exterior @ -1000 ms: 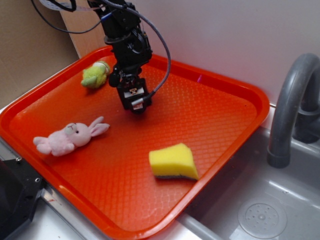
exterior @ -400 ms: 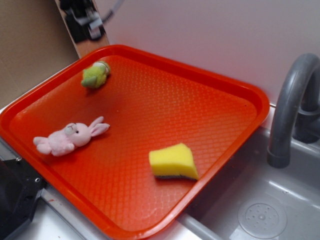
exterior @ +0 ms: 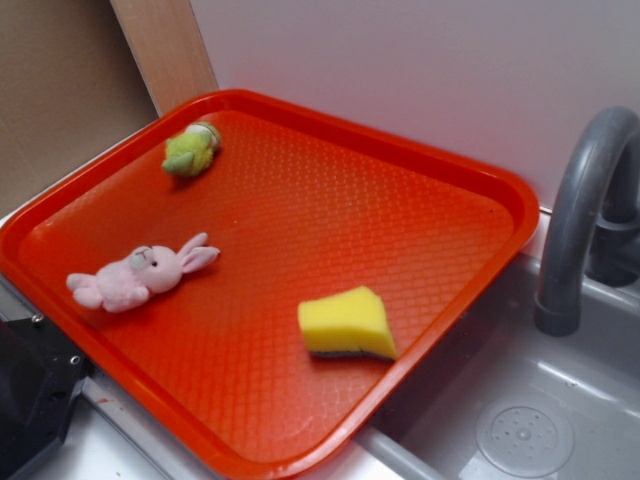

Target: Grab the black box.

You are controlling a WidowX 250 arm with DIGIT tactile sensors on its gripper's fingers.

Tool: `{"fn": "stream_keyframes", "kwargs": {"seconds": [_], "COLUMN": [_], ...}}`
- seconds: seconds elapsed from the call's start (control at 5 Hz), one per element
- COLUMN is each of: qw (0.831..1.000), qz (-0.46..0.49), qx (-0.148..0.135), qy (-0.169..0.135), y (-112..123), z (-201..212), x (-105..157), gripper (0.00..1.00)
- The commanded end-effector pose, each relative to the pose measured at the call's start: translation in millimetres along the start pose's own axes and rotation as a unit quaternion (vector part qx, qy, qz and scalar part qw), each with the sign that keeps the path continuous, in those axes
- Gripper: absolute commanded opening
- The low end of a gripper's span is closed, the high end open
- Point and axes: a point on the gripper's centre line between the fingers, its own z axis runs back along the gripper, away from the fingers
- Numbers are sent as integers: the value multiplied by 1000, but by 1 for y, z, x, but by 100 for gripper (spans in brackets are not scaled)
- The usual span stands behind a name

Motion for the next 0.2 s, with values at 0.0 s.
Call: {"fn": "stream_keyframes", "kwargs": {"seconds": [0.0], "qw": [999], "qz": [-22], "qx": [19], "qy": [-19], "y": [-20], "z": [4], "x": [-7], "gripper": [0]}}
